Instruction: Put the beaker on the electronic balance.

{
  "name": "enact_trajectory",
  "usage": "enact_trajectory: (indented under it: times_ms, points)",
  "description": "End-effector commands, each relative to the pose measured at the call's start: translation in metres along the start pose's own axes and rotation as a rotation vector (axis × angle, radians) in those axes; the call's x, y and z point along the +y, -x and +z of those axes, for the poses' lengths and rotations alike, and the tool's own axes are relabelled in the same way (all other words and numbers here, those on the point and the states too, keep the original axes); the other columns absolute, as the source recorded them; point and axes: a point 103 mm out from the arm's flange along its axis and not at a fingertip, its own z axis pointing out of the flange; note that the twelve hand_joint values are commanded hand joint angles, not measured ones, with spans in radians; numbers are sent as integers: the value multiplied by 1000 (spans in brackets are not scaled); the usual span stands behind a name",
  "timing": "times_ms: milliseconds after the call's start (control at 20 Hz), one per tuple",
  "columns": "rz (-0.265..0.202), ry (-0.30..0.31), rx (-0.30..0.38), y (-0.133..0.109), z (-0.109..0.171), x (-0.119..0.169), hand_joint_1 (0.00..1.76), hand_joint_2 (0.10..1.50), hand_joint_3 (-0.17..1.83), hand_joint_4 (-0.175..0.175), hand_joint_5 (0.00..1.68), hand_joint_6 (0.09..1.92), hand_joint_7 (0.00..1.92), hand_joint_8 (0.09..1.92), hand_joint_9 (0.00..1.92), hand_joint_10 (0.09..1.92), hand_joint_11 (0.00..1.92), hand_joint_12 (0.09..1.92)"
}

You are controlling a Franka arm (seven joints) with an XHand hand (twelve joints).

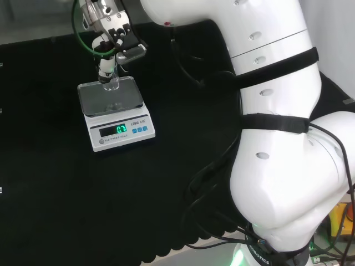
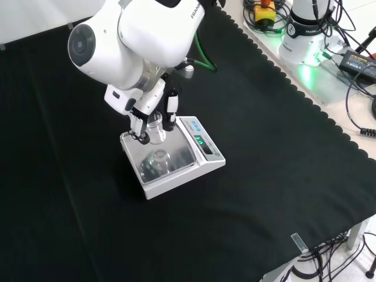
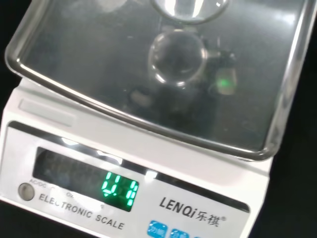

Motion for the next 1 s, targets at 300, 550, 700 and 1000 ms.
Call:
enact_trajectory:
  times_ms: [300,550,700,1000]
  points:
    - [-28,-42,4,-21,27,8,1010,1220,-175,-175,546,693,783,616,1008,365,1005,963]
    - [-36,-42,16,-2,34,1,998,1219,-175,-175,525,675,751,636,962,388,926,1026]
    - [-49,-43,2,-20,34,9,989,1219,-175,-173,507,666,727,649,915,437,859,1083]
    - [-68,-35,11,-27,39,13,946,1208,-175,-160,387,476,551,696,657,633,617,1229]
